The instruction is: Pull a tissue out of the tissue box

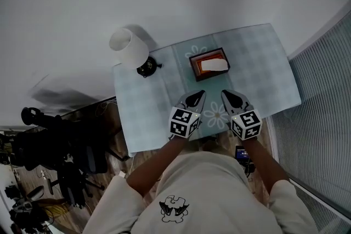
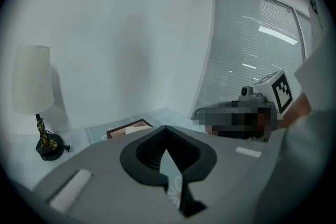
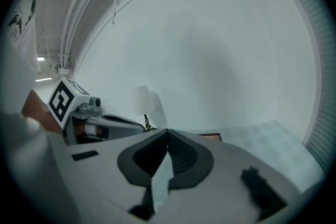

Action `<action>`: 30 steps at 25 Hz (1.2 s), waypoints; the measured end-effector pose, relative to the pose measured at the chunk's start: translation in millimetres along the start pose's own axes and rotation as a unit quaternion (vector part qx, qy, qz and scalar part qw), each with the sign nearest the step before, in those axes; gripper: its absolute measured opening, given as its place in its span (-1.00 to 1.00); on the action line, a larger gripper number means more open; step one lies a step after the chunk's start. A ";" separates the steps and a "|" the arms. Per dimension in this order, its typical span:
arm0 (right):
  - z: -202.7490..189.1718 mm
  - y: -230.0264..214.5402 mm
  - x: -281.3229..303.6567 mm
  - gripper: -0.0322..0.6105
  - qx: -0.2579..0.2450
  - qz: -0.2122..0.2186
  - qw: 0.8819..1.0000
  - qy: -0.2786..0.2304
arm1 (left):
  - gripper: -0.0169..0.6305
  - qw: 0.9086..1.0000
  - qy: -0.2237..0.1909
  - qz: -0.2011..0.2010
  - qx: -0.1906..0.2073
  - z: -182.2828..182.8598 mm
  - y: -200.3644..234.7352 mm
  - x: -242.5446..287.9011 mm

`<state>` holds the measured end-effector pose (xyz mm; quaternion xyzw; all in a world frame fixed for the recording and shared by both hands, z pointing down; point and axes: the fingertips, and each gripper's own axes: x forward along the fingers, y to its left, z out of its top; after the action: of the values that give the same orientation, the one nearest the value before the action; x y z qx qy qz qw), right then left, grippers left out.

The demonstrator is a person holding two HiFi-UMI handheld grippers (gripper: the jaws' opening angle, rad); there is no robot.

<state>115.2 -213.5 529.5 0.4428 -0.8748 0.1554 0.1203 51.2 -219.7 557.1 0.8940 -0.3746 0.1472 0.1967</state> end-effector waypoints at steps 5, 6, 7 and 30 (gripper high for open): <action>-5.2 -12.3 31.7 -0.86 -0.016 0.005 1.000 0.020 | -0.93 1.000 0.012 0.005 0.013 2.3 20.9 24.3; -7.9 -14.6 38.6 -0.86 -0.018 0.005 0.999 0.025 | -0.93 1.000 0.016 0.008 0.013 0.4 26.3 30.0; -10.4 -17.4 45.5 -0.86 -0.019 0.005 0.999 0.031 | -0.93 1.000 0.021 0.012 0.012 -1.5 32.2 35.5; -81.0 -61.6 158.7 -0.40 -0.117 0.000 0.979 0.168 | -0.93 0.991 0.120 0.052 -0.033 -51.4 105.7 108.8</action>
<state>79.3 -334.4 669.7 0.3935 -0.8542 0.1243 0.3163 41.9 -330.5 672.5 0.8423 -0.3991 0.2505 0.2619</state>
